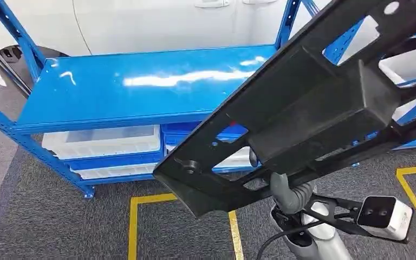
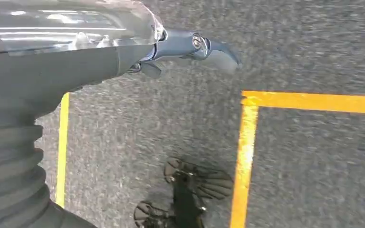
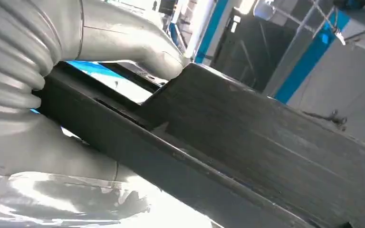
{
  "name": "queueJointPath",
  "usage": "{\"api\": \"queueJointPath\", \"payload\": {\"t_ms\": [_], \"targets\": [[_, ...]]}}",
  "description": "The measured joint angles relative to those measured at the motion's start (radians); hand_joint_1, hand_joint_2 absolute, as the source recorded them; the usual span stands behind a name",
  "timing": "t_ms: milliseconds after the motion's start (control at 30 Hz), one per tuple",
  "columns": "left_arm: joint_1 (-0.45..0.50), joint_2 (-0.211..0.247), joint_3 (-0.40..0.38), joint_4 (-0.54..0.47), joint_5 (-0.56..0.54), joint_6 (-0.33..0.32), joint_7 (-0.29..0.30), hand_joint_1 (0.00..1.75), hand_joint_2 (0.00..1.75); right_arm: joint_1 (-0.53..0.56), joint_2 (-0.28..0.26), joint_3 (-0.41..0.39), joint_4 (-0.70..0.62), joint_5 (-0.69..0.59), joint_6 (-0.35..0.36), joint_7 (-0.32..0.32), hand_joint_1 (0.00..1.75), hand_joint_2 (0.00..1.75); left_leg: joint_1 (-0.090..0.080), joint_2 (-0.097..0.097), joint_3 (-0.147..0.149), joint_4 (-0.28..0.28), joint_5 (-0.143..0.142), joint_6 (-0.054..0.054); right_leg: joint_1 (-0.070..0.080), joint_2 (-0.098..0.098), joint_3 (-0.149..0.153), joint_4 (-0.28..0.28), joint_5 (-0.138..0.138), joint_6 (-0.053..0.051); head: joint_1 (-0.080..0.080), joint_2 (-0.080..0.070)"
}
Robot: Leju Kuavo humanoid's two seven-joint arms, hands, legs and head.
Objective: Take the parts from the cabinet and place them on the table.
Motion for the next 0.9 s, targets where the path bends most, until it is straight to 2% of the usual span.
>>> {"api": "queueJointPath", "payload": {"t_ms": [33,67,100,133,167,200,233,300,333,367,400,433,500,533,567,667,700,733,767,800,833,867,900], "targets": [[0.001,0.0,0.0,0.0,0.002,0.003,0.001,0.0,1.75,-0.006,-0.003,0.004,0.004,-0.002,0.0,0.0,1.75,1.75,-0.005,-0.002,-0.014,0.012,0.004,-0.006,0.007,-0.001,0.06,-0.094,-0.055,-0.005,0.0,0.0],[0.002,-0.001,0.0,0.0,0.004,0.006,0.003,0.0,1.75,-0.007,-0.006,0.006,0.009,-0.004,0.001,0.0,1.75,1.75,-0.004,-0.001,-0.012,0.013,0.008,-0.013,0.009,0.003,0.056,-0.095,-0.059,-0.02,-0.001,0.0],[0.001,-0.001,0.0,0.0,0.005,0.011,0.004,0.0,1.75,-0.012,-0.01,0.008,0.013,-0.004,0.001,-0.002,1.75,1.75,-0.004,-0.001,-0.012,0.016,0.013,-0.019,0.009,0.003,0.053,-0.101,-0.058,-0.025,0.0,0.0],[0.002,-0.001,0.0,0.0,0.007,0.014,0.005,0.0,1.75,-0.016,-0.013,0.01,0.018,-0.005,0.001,-0.001,1.75,1.75,-0.002,-0.001,-0.013,0.012,0.022,-0.026,0.014,0.003,0.049,-0.097,-0.053,-0.034,0.0,0.0],[0.002,-0.002,0.0,0.0,0.008,0.014,0.005,0.0,1.75,-0.019,-0.015,0.011,0.021,-0.007,0.001,-0.001,1.75,1.75,-0.002,-0.001,-0.014,0.007,0.03,-0.034,0.01,0.003,0.045,-0.103,-0.043,-0.045,0.0,0.0],[0.003,-0.003,0.0,0.0,0.008,0.015,0.005,0.0,1.75,-0.025,-0.016,0.011,0.025,-0.009,0.001,0.0,1.75,1.75,0.003,-0.003,-0.022,0.018,0.019,-0.038,0.006,-0.002,0.041,-0.108,-0.031,-0.053,0.0,0.0],[0.005,-0.005,0.0,0.0,0.009,0.015,0.005,0.0,1.75,-0.03,-0.017,0.013,0.029,-0.01,0.0,-0.001,1.75,1.75,0.003,-0.004,-0.036,0.052,-0.028,-0.043,0.006,0.0,0.032,-0.11,-0.021,-0.062,0.0,0.0],[0.005,-0.004,0.001,0.0,0.016,0.016,0.006,0.0,1.75,-0.034,-0.018,0.015,0.035,-0.013,-0.008,-0.001,1.75,1.75,0.005,-0.004,-0.087,0.2,-0.133,-0.053,0.008,-0.001,0.014,-0.109,-0.007,-0.065,0.0,0.0],[0.005,-0.004,0.002,0.0,0.018,0.017,0.008,0.0,1.75,-0.034,-0.02,0.018,0.04,-0.013,-0.012,-0.001,1.75,1.75,0.005,-0.004,-0.11,0.272,-0.161,-0.056,0.009,-0.001,0.005,-0.108,-0.001,-0.065,0.0,0.0],[0.006,-0.004,0.003,0.0,0.019,0.016,0.011,0.0,1.75,-0.033,-0.024,0.025,0.047,-0.013,-0.013,-0.001,1.75,1.75,0.005,-0.004,-0.118,0.314,-0.166,-0.057,0.01,-0.001,-0.001,-0.107,0.004,-0.064,0.0,0.0],[0.007,-0.004,0.004,0.0,0.022,0.011,0.017,0.0,1.75,-0.032,-0.027,0.032,0.053,-0.013,-0.01,0.0,1.75,1.75,0.005,-0.004,-0.1,0.302,-0.15,-0.057,0.01,0.0,-0.007,-0.106,0.008,-0.063,0.0,0.0],[0.008,-0.004,0.005,0.0,0.023,0.011,0.018,0.0,1.75,-0.031,-0.028,0.036,0.056,-0.013,-0.006,0.0,1.75,1.75,0.005,-0.004,-0.056,0.242,-0.119,-0.053,0.011,0.0,-0.01,-0.105,0.011,-0.061,0.0,0.0],[0.008,-0.003,0.006,0.0,0.026,0.011,0.02,0.0,1.75,-0.031,-0.03,0.039,0.058,-0.012,-0.001,0.0,1.75,1.75,0.004,-0.005,0.063,0.056,-0.056,-0.039,0.012,0.0,-0.01,-0.104,0.013,-0.058,0.0,0.0],[0.008,-0.001,0.006,0.0,0.027,0.011,0.022,0.0,1.75,-0.032,-0.031,0.041,0.059,-0.009,0.005,0.0,1.75,1.75,-0.005,0.013,0.095,-0.002,-0.072,-0.028,0.017,-0.01,-0.01,-0.104,0.014,-0.056,0.0,0.0],[0.006,-0.001,0.007,0.0,0.027,0.015,0.029,0.0,1.75,-0.032,-0.031,0.045,0.061,-0.006,0.02,0.0,1.75,1.75,-0.009,0.014,0.095,-0.003,-0.062,-0.021,0.018,-0.009,-0.011,-0.105,0.017,-0.049,0.0,0.0],[0.006,0.005,0.011,0.0,0.039,0.019,0.043,0.0,1.75,-0.035,-0.032,0.063,0.068,0.007,0.057,0.026,1.75,1.75,-0.011,0.001,0.086,-0.014,-0.057,-0.005,0.017,-0.021,-0.01,-0.111,0.023,-0.032,0.0,0.0],[0.006,0.005,0.016,0.0,0.04,0.016,0.045,0.0,1.75,-0.037,-0.032,0.066,0.073,0.016,0.063,0.034,1.75,1.75,0.003,-0.002,0.091,-0.026,-0.046,0.001,0.017,-0.02,-0.013,-0.106,0.015,-0.025,0.0,0.0],[0.005,0.005,0.018,0.0,0.039,0.015,0.046,0.0,1.75,-0.041,-0.032,0.068,0.081,0.022,0.068,0.033,1.75,1.75,0.001,-0.006,0.088,-0.03,-0.042,0.006,0.016,-0.013,-0.025,-0.077,-0.01,-0.022,0.0,0.0],[0.004,0.005,0.019,0.0,0.039,0.024,0.044,0.0,1.75,-0.046,-0.032,0.071,0.089,0.032,0.071,0.03,1.75,1.75,0.001,-0.01,0.084,-0.029,-0.039,0.01,0.015,-0.008,-0.055,-0.015,-0.051,-0.021,0.0,0.0],[0.005,0.005,0.02,0.0,0.038,0.032,0.04,0.0,1.75,-0.045,-0.031,0.072,0.098,0.044,0.07,0.027,1.75,1.75,0.0,-0.015,0.08,-0.029,-0.037,0.012,0.013,-0.006,-0.096,0.077,-0.097,-0.019,0.0,0.0],[0.006,0.005,0.021,0.0,0.038,0.031,0.034,0.0,1.75,-0.043,-0.031,0.072,0.102,0.055,0.07,0.027,1.75,1.75,-0.001,-0.021,0.075,-0.027,-0.036,0.012,0.012,-0.005,-0.135,0.159,-0.129,-0.016,0.0,0.0],[0.008,0.005,0.022,0.0,0.035,0.032,0.031,0.0,1.75,-0.04,-0.03,0.072,0.102,0.063,0.07,0.028,1.75,1.75,-0.001,-0.027,0.071,-0.024,-0.035,0.012,0.011,-0.004,-0.159,0.209,-0.137,-0.015,0.0,0.0],[0.011,0.006,0.022,0.0,0.034,0.033,0.029,0.0,1.75,-0.038,-0.029,0.071,0.1,0.069,0.071,0.029,1.75,1.75,-0.001,-0.036,0.069,-0.02,-0.034,0.011,0.01,-0.004,-0.157,0.204,-0.121,-0.014,0.0,0.0]]}}
